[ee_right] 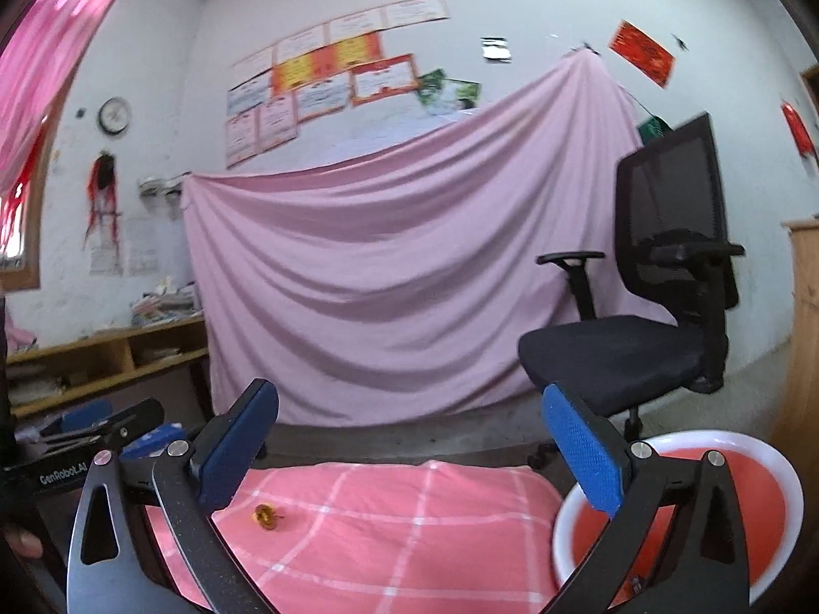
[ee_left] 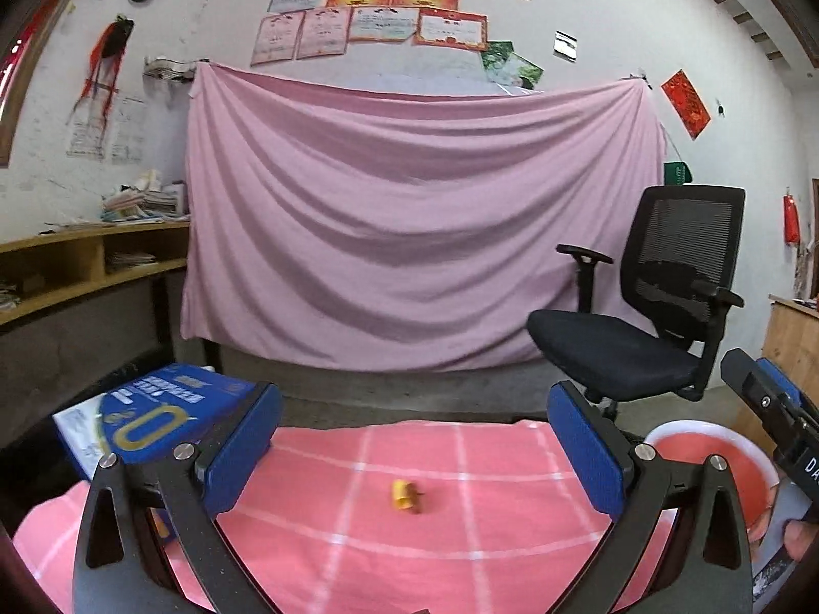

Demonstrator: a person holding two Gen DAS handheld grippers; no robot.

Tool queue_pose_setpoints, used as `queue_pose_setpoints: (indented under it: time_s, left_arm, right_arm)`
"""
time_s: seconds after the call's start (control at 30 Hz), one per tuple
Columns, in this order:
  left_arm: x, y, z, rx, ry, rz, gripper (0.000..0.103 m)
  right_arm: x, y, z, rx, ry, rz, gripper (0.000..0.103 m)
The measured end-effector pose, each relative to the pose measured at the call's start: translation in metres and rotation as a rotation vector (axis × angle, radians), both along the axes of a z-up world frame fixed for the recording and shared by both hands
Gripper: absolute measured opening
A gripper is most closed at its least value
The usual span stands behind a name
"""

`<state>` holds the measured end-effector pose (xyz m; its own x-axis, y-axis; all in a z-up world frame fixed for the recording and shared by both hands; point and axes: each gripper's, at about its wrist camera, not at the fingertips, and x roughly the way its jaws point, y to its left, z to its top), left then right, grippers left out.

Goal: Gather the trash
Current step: 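Move both tools back over the table toward the yellow cap and brown item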

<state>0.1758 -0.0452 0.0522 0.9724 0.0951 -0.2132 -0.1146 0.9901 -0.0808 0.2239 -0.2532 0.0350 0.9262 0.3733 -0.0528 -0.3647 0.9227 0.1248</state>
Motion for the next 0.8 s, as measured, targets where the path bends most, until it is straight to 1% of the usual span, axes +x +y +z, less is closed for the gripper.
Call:
queue_pose_setpoints:
  time_s: [0.2,0.3,0.4,0.5,0.67,0.8]
  left_arm:
    - [-0.01,0.024,-0.014,0.021,0.005,0.04,0.102]
    - [-0.014,0.034,-0.022,0.037,0.022,0.045,0.102]
    - [-0.011,0.045,-0.031,0.049,0.057,0.048,0.102]
    - [-0.007,0.054,-0.04,0.043,0.09,0.042,0.102]
    - [0.003,0.062,-0.053,0.039,0.161,0.029,0.102]
    - [0.018,0.065,-0.062,0.001,0.235,0.017,0.102]
  right_arm:
    - [0.002,0.027,-0.008,-0.064,0.0,0.043,0.103]
    - [0.006,0.038,-0.014,-0.095,0.018,0.055,0.103]
    - [0.01,0.047,-0.02,-0.129,0.041,0.069,0.103]
    - [0.016,0.057,-0.027,-0.163,0.072,0.089,0.103]
    - [0.034,0.071,-0.038,-0.219,0.17,0.129,0.103]
    - [0.048,0.077,-0.046,-0.243,0.246,0.144,0.103]
